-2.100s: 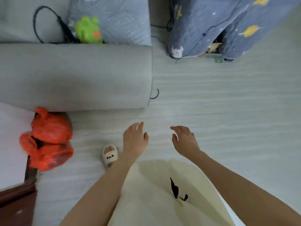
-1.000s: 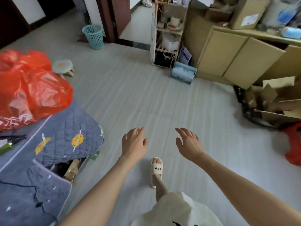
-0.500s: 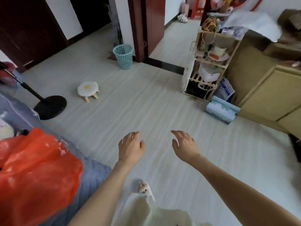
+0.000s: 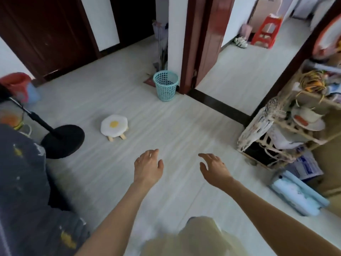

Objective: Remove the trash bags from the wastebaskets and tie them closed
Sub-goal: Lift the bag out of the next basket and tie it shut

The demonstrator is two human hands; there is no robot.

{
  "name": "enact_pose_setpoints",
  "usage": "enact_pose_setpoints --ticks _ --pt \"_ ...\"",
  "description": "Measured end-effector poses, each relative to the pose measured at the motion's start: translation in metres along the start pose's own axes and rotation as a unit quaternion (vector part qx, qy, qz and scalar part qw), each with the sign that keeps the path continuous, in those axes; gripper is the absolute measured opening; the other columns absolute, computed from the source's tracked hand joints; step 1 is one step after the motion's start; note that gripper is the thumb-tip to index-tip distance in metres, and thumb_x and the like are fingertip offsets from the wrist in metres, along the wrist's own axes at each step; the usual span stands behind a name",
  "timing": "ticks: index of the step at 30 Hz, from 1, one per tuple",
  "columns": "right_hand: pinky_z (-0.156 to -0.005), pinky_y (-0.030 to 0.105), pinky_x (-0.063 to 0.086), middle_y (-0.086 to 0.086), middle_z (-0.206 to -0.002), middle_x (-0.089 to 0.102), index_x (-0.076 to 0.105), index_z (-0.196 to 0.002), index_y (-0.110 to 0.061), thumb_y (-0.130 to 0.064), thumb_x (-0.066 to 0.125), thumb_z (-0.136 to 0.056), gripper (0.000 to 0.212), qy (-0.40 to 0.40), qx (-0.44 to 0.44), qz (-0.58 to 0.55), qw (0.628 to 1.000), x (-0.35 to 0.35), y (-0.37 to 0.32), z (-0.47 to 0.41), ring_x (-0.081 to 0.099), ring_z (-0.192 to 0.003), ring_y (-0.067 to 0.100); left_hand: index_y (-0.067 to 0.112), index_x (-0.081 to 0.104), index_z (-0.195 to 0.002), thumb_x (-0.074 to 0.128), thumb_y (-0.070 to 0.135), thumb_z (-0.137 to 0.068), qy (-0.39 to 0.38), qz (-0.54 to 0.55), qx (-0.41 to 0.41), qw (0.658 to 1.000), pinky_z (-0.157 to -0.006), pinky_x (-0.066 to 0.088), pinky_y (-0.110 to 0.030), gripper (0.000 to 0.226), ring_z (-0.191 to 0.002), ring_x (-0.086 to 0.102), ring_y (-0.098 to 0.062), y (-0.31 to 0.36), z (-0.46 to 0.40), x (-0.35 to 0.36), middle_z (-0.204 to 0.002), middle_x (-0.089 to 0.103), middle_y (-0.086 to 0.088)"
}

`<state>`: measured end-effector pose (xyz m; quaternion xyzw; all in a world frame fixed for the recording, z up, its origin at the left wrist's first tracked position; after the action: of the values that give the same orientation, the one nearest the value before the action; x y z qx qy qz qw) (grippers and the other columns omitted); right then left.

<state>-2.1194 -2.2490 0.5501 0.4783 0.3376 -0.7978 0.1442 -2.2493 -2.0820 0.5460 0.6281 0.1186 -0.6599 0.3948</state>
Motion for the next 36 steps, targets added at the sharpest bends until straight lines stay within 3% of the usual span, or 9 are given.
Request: enact_pose_setpoints --ticks 9,14,27,31,36 --pt "-0.111 0.042 0.032 0.009 -0.142 0.043 0.036 -0.138 -0.018 -0.026 0.038 -0.096 0.044 -0.008 -0.058 -0.026 0.998 -0.051 -0.086 -0.291 0.037 -0.132 0.028 0.018 0.030 -0.142 0.037 0.031 -0.095 0.000 -0.025 -0.023 0.999 -0.111 0.028 -0.037 0.050 -0.137 0.032 -0.020 -0.061 -0.268 -0.059 -0.147 0.036 -0.003" --pt "-0.110 0.043 0.032 0.010 -0.140 0.045 0.039 -0.137 -0.016 -0.022 0.040 -0.095 0.043 -0.024 -0.101 -0.028 0.994 -0.092 -0.172 -0.473 0.038 -0.130 0.029 0.020 0.028 -0.143 0.036 0.030 -0.096 0.006 -0.003 -0.088 0.996 -0.113 0.023 -0.038 0.049 -0.137 0.030 -0.022 -0.106 -0.427 -0.123 -0.149 0.033 -0.003" --pt "-0.110 0.043 0.032 0.010 -0.143 0.039 0.037 -0.138 -0.016 -0.022 0.036 -0.096 0.042 -0.127 -0.185 -0.032 0.974 -0.093 -0.386 -0.811 0.040 -0.130 0.028 0.017 0.030 -0.142 0.036 0.027 -0.096 -0.010 0.038 -0.203 0.978 -0.109 0.031 -0.039 0.047 -0.132 0.037 -0.026 -0.269 -0.718 -0.213 -0.147 0.035 -0.007" --pt "-0.108 0.034 0.031 0.010 -0.142 0.042 0.036 -0.138 -0.016 -0.021 0.036 -0.096 0.043 -0.137 -0.199 -0.008 0.970 -0.104 -0.459 -0.910 0.041 -0.130 0.026 0.018 0.031 -0.142 0.036 0.025 -0.096 0.012 0.065 -0.216 0.974 -0.110 0.030 -0.040 0.047 -0.132 0.038 -0.026 -0.319 -0.817 -0.258 -0.147 0.036 -0.007" --pt "-0.106 0.035 0.036 0.011 -0.137 0.047 0.039 -0.137 -0.016 -0.021 0.037 -0.095 0.042 -0.149 -0.193 -0.006 0.970 -0.116 -0.530 -1.014 0.046 -0.126 0.025 0.017 0.032 -0.142 0.038 0.025 -0.096 0.023 0.089 -0.219 0.971 -0.110 0.032 -0.040 0.047 -0.132 0.040 -0.025 -0.369 -0.913 -0.308 -0.145 0.038 -0.007"
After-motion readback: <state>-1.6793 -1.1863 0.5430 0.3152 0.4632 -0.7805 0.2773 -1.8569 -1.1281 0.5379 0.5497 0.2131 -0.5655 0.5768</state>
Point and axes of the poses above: each hand's wrist, its own z-axis away from the middle knuckle, its own x-axis out of the palm, y = z × x, the point moved 9 cm from there along -z, towards the middle knuckle
